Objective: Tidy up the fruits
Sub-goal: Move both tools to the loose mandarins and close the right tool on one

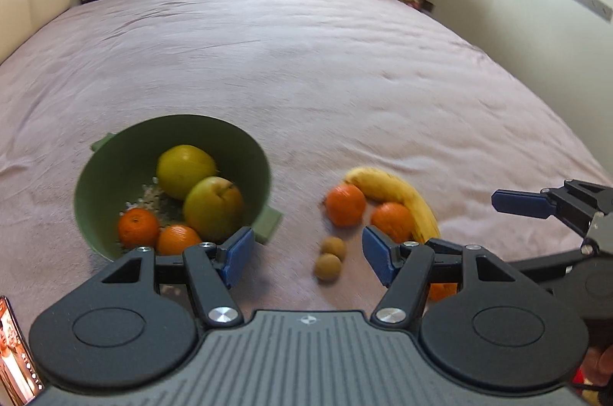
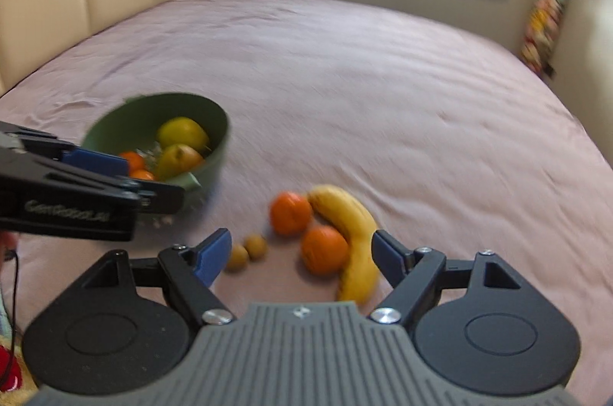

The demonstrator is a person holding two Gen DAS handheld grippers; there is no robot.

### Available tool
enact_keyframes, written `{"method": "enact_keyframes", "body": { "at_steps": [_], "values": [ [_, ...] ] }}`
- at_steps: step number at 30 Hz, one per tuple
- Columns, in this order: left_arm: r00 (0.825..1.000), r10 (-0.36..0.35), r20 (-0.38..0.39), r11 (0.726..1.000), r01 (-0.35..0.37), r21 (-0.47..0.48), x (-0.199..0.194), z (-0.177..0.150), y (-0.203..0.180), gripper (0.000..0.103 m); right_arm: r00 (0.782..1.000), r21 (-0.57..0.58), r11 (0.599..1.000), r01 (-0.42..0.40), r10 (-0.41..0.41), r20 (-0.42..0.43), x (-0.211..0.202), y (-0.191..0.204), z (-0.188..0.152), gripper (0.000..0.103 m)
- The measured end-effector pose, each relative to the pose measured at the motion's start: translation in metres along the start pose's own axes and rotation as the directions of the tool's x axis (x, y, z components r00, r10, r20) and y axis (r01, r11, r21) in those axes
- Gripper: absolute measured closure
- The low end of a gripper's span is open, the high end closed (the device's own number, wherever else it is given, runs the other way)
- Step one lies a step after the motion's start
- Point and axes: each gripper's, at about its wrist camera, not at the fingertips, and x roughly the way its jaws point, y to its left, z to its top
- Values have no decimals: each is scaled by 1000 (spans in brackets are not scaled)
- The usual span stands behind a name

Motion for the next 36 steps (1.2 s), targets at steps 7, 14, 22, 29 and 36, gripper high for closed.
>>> {"method": "enact_keyframes", "body": {
  "at_steps": [7, 14, 22, 29, 36],
  "values": [
    [1000, -31, -6, 998, 30, -46, 9, -17, -12, 27, 998, 118, 992, 38, -32, -53, 3, -23, -27, 26],
    [1000, -15, -18, 1000, 15, 1, 22, -28, -18, 27, 992, 119, 988, 100, -90, -86, 9, -32, -42, 29],
    [997, -69, -43, 995, 72, 64, 32, -37, -30, 30, 988, 173, 982, 73, -48, -147, 18, -48, -51, 30],
    [995, -73, -66, 996, 76, 43, 42, -34, -29, 35, 981, 142, 990, 27, 1, -194, 32, -46, -55, 46],
    [993, -85, -77, 995, 89, 52, 51, -31, -33, 36, 975, 169, 985, 13, 25, -221, 54, -47, -53, 48]
  ]
}}
